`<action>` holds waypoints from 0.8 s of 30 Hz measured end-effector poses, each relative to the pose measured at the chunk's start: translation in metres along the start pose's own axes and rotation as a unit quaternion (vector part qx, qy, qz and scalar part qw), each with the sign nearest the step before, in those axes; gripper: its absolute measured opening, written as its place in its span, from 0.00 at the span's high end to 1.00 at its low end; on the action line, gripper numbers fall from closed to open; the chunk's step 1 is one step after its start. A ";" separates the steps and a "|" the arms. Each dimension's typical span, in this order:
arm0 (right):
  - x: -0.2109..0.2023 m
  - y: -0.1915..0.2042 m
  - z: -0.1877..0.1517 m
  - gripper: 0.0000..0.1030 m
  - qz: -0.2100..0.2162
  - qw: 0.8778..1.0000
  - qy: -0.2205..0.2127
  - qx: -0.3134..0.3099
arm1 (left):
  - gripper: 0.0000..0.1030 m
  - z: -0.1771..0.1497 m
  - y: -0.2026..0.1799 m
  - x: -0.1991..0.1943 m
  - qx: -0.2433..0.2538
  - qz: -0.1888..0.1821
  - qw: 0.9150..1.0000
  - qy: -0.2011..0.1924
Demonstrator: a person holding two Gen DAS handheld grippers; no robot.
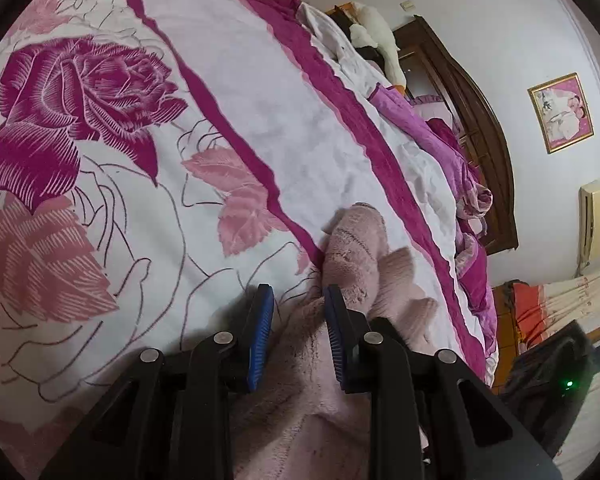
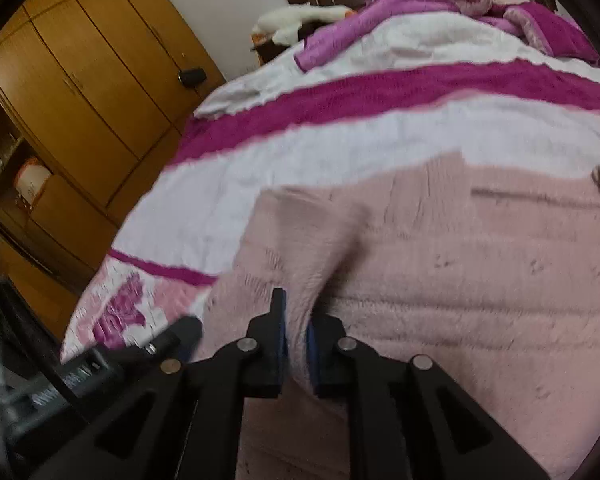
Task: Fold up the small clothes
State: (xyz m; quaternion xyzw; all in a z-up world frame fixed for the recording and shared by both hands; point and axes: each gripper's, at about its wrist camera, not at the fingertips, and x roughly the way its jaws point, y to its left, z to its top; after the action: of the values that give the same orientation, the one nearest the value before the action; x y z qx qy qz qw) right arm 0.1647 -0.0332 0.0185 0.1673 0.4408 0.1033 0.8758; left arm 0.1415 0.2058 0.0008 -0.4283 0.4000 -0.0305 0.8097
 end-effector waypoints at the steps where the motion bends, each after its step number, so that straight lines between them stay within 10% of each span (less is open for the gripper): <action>1: 0.000 0.000 -0.001 0.82 -0.001 1.000 0.002 0.000 | 0.97 -0.001 -0.004 -0.002 0.012 0.006 1.000 -0.005; 4: -0.010 -0.003 -0.002 0.57 0.042 0.999 0.009 0.022 | 0.97 -0.006 -0.026 -0.014 0.068 0.013 0.997 -0.033; 11: -0.083 -0.025 -0.003 0.41 0.171 0.983 -0.029 0.057 | 0.97 -0.012 -0.052 -0.028 0.112 -0.021 0.992 -0.055; 24: -0.226 -0.117 -0.101 0.32 -0.046 0.997 -0.066 0.014 | 0.92 -0.055 -0.077 -0.099 0.219 -0.002 0.976 0.021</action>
State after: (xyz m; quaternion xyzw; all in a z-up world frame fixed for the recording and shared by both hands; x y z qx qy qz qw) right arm -0.0459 -0.1953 0.0842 0.1655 0.3901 0.0458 0.9046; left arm 0.0596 0.1589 0.0999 -0.2409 0.3994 -0.1276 0.8753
